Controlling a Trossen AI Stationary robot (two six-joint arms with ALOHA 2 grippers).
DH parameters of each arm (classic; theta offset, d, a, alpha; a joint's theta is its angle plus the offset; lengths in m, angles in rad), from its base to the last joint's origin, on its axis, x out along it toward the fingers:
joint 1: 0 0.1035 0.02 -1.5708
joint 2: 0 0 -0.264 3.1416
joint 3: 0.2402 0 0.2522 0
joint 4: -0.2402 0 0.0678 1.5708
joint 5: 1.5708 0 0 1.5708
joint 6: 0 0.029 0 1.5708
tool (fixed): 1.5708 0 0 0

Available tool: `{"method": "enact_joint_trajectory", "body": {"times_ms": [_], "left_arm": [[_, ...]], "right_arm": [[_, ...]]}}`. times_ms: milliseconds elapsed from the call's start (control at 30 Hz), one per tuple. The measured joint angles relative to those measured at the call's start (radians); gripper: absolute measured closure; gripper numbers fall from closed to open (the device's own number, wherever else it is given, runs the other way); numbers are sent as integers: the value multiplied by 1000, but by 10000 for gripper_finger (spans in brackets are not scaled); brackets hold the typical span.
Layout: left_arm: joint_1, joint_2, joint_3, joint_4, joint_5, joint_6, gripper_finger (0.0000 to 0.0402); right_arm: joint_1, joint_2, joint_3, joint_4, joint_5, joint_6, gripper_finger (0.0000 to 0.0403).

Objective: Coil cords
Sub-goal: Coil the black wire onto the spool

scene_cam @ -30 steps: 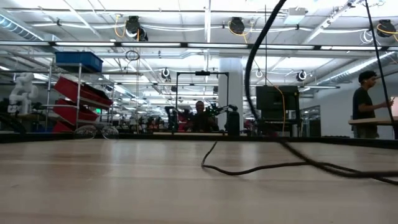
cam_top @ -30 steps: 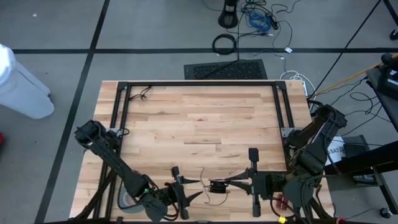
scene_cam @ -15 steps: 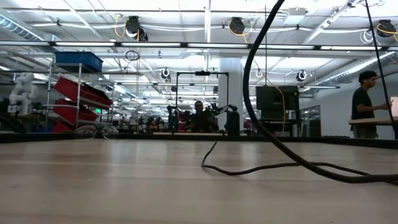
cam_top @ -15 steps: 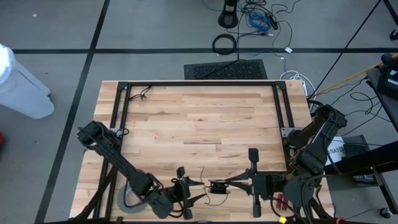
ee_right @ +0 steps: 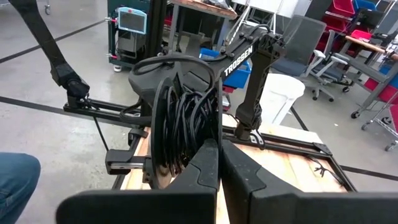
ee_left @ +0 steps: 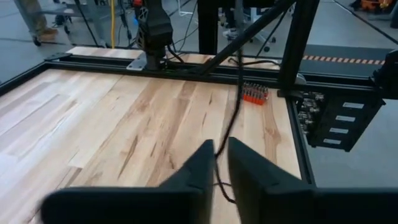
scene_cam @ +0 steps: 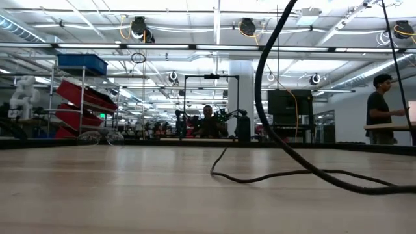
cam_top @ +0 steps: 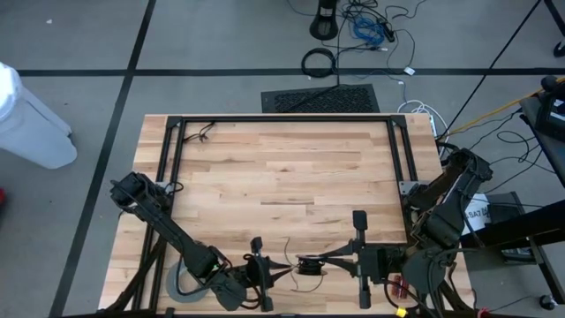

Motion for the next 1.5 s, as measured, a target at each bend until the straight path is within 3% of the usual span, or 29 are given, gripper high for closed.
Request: {"method": "enact_joint_trajectory", "body": {"times_ms": [133,400,767,1000,1333,1500], "left_arm": [[0,0,0,-2,-10,-2,393],[-23,-42,0,-93,-73,-9,398],[-54,-202,0,-385,-95,-212,399],[-70,-247,0,-401,-91,-231,400],[-88,-262,0,-387,-89,-230,400],[-76,-264,0,-294,-89,-155,400]], "right_arm": [[0,0,0,0,0,11,403],[24,0,0,-46,-4,77,403],[66,42,0,-134,-10,160,403],[61,117,0,-163,-22,153,403],[29,198,0,-228,187,85,403],[-23,247,0,-226,263,85,403]]}}
